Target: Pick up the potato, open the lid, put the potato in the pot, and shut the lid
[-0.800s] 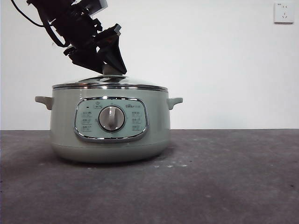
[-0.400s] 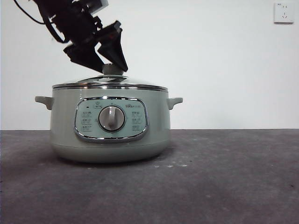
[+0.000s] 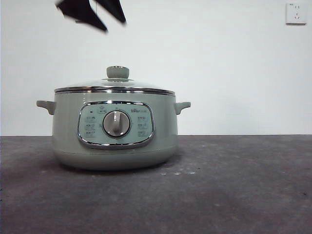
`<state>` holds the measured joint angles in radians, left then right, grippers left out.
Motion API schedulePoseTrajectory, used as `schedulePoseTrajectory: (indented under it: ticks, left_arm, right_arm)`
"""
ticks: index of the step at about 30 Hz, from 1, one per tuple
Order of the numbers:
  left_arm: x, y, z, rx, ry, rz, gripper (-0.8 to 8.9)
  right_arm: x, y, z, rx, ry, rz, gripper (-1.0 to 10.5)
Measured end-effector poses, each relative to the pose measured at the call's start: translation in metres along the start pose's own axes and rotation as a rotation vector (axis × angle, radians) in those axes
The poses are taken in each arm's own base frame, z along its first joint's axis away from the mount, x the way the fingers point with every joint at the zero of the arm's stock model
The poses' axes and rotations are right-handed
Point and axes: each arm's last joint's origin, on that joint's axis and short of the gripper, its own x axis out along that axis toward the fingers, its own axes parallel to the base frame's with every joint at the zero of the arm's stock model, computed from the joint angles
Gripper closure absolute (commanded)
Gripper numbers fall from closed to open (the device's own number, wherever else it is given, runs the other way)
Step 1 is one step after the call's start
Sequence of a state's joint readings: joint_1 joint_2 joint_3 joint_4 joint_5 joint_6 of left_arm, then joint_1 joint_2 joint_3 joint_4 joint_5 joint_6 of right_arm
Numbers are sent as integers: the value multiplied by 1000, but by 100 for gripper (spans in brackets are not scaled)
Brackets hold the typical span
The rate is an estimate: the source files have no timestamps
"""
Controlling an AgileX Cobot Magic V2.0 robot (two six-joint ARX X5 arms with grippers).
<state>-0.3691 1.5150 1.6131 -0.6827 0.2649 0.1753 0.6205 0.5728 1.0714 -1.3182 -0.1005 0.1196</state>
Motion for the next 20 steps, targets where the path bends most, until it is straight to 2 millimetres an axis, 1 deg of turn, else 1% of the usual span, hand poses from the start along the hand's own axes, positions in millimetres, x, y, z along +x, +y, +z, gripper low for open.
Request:
schedulePoseTrajectory:
  ticks: [2, 5, 10, 13, 16, 20]
  left_arm:
    - [-26, -6, 3, 3, -15, 4, 486]
    - [-60, -16, -1, 1, -8, 3, 486]
    - [-102, -30, -16, -21, 72, -12, 486]
    - [-121, -38, -27, -39, 136, -27, 491]
    - [-136, -45, -38, -62, 195, -75, 495]
    - [-149, -52, -45, -79, 216, -136, 500]
  right_arm:
    - [0, 0, 2, -2, -23, 3, 542]
    - [0, 1, 5, -5, -48, 6, 542]
    - [0, 1, 8, -9, -86, 10, 542]
    - [0, 1, 8, -9, -84, 10, 542]
    - [0, 1, 8, -9, -84, 10, 542]
    - [0, 1, 8, -9, -84, 10, 542]
